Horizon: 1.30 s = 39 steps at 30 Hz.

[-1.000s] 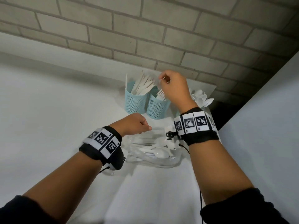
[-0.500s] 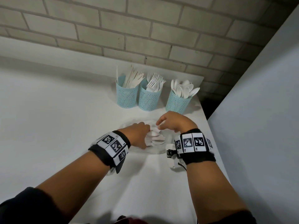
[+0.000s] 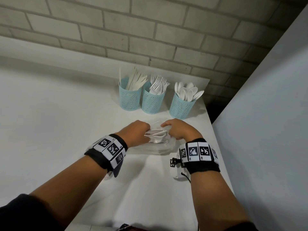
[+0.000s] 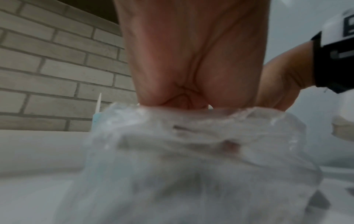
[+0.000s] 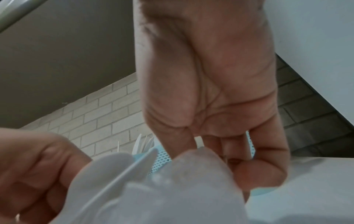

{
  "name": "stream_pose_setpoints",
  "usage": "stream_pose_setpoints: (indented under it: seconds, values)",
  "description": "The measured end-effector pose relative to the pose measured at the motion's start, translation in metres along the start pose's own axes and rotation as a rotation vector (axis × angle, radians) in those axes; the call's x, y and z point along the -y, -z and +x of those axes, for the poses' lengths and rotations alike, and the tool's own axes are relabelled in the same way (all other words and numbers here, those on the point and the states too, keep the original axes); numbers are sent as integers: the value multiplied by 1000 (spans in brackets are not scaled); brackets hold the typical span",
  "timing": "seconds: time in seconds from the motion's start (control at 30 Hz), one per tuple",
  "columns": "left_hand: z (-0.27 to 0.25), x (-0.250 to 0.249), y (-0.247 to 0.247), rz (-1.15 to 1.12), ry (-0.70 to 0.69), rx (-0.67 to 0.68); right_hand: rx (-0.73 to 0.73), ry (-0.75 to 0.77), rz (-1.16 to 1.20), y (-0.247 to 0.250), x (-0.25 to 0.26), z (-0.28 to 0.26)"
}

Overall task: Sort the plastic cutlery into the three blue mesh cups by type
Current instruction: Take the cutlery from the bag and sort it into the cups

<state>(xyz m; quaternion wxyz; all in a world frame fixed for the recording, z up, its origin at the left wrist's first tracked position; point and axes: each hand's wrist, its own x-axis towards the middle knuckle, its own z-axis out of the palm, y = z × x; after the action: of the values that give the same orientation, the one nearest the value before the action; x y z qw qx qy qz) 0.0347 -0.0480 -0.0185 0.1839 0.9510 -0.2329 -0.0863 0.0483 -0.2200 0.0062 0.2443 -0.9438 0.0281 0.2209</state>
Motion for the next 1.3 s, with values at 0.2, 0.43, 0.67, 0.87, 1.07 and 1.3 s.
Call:
stream_pose_setpoints:
  seconds: [0.2,0.43,0.67,0.87,1.07,1.3]
  values:
    - [4,2,8,-178,-11,-70,-35,22,75,3,-6,2]
    - [11,3,19,-553,78,-118,-17,80,-1,14,-4,0]
    - [19,3,26,-806,107,-127,-25,188,170,37,6,-1]
    - [22,3,30,-1007,55,-136,5,249,646,34,21,0]
    - [23,5,31,-1150,72,-118,-105,242,844,21,28,10]
    - [27,6,27,-1319,131,-131,-144,213,1015,17,28,16]
